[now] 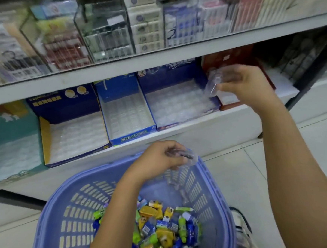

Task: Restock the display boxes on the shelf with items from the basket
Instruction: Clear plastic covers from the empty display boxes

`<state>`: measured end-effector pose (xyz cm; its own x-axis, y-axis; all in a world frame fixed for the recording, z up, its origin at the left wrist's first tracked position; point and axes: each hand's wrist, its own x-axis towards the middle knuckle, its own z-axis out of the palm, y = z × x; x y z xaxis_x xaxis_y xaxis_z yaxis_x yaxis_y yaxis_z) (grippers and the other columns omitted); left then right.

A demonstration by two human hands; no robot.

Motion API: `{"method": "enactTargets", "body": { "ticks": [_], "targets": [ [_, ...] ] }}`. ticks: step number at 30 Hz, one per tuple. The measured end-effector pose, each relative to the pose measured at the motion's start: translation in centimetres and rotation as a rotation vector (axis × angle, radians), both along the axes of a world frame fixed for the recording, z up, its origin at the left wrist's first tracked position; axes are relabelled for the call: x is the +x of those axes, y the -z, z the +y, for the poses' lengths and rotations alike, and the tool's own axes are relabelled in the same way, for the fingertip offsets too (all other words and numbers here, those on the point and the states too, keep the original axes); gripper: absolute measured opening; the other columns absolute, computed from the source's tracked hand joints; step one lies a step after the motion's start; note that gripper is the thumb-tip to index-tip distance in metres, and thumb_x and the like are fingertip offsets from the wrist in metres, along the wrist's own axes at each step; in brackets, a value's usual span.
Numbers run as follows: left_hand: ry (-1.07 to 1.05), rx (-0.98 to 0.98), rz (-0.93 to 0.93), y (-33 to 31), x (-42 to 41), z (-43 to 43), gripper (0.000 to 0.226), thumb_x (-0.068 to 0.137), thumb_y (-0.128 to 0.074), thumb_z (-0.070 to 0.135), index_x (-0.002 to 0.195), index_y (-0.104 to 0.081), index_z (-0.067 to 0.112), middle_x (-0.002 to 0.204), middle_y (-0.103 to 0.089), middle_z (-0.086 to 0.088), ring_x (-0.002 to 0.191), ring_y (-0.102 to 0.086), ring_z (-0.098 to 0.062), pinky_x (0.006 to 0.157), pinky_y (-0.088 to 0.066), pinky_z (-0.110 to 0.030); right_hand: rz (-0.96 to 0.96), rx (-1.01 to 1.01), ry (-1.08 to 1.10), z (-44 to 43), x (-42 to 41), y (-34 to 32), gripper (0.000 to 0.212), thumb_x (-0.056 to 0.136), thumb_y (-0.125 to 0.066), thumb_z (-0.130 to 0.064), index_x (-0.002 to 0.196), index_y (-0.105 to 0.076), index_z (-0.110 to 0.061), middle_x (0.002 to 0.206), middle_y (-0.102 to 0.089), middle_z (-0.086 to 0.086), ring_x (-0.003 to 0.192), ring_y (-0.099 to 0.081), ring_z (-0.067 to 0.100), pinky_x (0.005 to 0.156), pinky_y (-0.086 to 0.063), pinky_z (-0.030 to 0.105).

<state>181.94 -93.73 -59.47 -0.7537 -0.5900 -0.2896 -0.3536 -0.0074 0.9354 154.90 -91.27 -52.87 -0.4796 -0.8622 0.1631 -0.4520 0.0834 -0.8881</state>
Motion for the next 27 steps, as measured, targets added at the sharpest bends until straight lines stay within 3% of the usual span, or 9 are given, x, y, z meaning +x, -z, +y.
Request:
{"method": "enactTargets", "body": {
  "ticks": [3,5,8,10,13,16,18,21,27],
  "targets": [
    [-0.068,-0.035,0.049,-0.7,-1.4,0.5,0.016,0.081,-0.072,0.012,0.092,-0.066,0.023,0.092,-0.067,-0.008,0.071,-0.062,-0.012,0.066,-0.055,-0.025,0.211,-0.018,0.162,-1.8,-4.1,0.2,0.035,0.077,-0.073,-0.011,0.111,-0.068,-0.011,0.099,-0.071,0.010,0.095,-0.066,0.016,0.086,-0.050,0.025],
    [-0.184,-0.069,0.080,-0.9,-2.2,0.4,0.021,0.077,-0.076,0.016,0.093,-0.065,0.024,0.095,-0.068,-0.008,0.073,-0.065,-0.012,0.068,-0.057,-0.028,0.362,0.002,0.154,-2.9,-5.9,0.7,0.033,0.079,-0.069,-0.009,0.112,-0.069,-0.010,0.105,-0.071,0.011,0.101,-0.064,0.017,0.087,-0.044,0.016],
    [-0.343,-0.133,0.118,-1.5,-3.4,0.0,0.023,0.073,-0.079,0.019,0.089,-0.063,0.023,0.083,-0.068,-0.001,0.075,-0.067,-0.021,0.070,-0.057,-0.034,0.372,0.077,0.009,-4.4,-6.8,1.5,0.033,0.080,-0.069,-0.006,0.112,-0.069,-0.011,0.106,-0.070,0.007,0.101,-0.064,0.017,0.088,-0.040,0.011],
    [-0.401,-0.157,0.156,-2.0,-4.2,-0.3,0.020,0.076,-0.078,0.019,0.088,-0.062,0.022,0.080,-0.070,0.002,0.071,-0.067,-0.017,0.062,-0.056,-0.026,0.387,0.122,-0.071,-5.0,-7.1,2.2,0.036,0.080,-0.068,-0.006,0.115,-0.068,-0.014,0.106,-0.071,0.006,0.098,-0.063,0.011,0.090,-0.039,0.010],
    [-0.447,-0.193,0.178,-2.4,-5.0,-0.6,0.014,0.081,-0.073,0.019,0.090,-0.064,0.024,0.085,-0.070,0.003,0.067,-0.066,-0.013,0.059,-0.052,-0.022,0.399,0.155,-0.096,-5.6,-7.8,2.8,0.039,0.082,-0.067,-0.005,0.119,-0.066,-0.016,0.114,-0.069,0.006,0.104,-0.062,0.012,0.098,-0.043,0.019],
    [-0.444,-0.242,0.145,-2.4,-5.7,-1.0,0.013,0.083,-0.070,0.021,0.093,-0.066,0.027,0.088,-0.070,0.003,0.066,-0.064,-0.015,0.063,-0.054,-0.026,0.437,0.146,-0.126,-6.1,-8.3,2.9,0.039,0.082,-0.067,-0.005,0.119,-0.066,-0.018,0.115,-0.068,0.004,0.104,-0.058,0.007,0.090,-0.036,0.004],
    [-0.444,-0.274,0.145,-2.4,-6.1,-1.3,0.013,0.082,-0.071,0.023,0.094,-0.067,0.028,0.087,-0.069,0.002,0.063,-0.059,-0.009,0.058,-0.050,-0.020,0.460,0.144,-0.142,-6.3,-8.6,2.9,0.039,0.082,-0.067,-0.007,0.119,-0.066,-0.020,0.117,-0.067,0.002,0.102,-0.054,0.001,0.085,-0.030,-0.003],
    [-0.490,-0.280,0.166,-2.7,-7.1,-1.7,0.022,0.077,-0.076,0.023,0.096,-0.066,0.025,0.088,-0.068,0.001,0.069,-0.059,-0.009,0.052,-0.046,-0.017,0.430,0.150,-0.141,-6.1,-9.0,3.5,0.040,0.084,-0.066,-0.009,0.120,-0.065,-0.025,0.120,-0.066,-0.001,0.105,-0.057,0.004,0.091,-0.035,0.006],
    [-0.532,-0.295,0.226,-3.6,-8.8,-2.7,0.027,0.074,-0.080,0.021,0.094,-0.062,0.025,0.085,-0.066,0.002,0.065,-0.058,-0.006,0.051,-0.047,-0.016,0.535,0.127,-0.114,-6.1,-8.9,5.2,0.041,0.085,-0.066,-0.011,0.122,-0.062,-0.028,0.119,-0.066,0.007,0.108,-0.061,0.022,0.081,-0.028,0.000]
  ]
}}
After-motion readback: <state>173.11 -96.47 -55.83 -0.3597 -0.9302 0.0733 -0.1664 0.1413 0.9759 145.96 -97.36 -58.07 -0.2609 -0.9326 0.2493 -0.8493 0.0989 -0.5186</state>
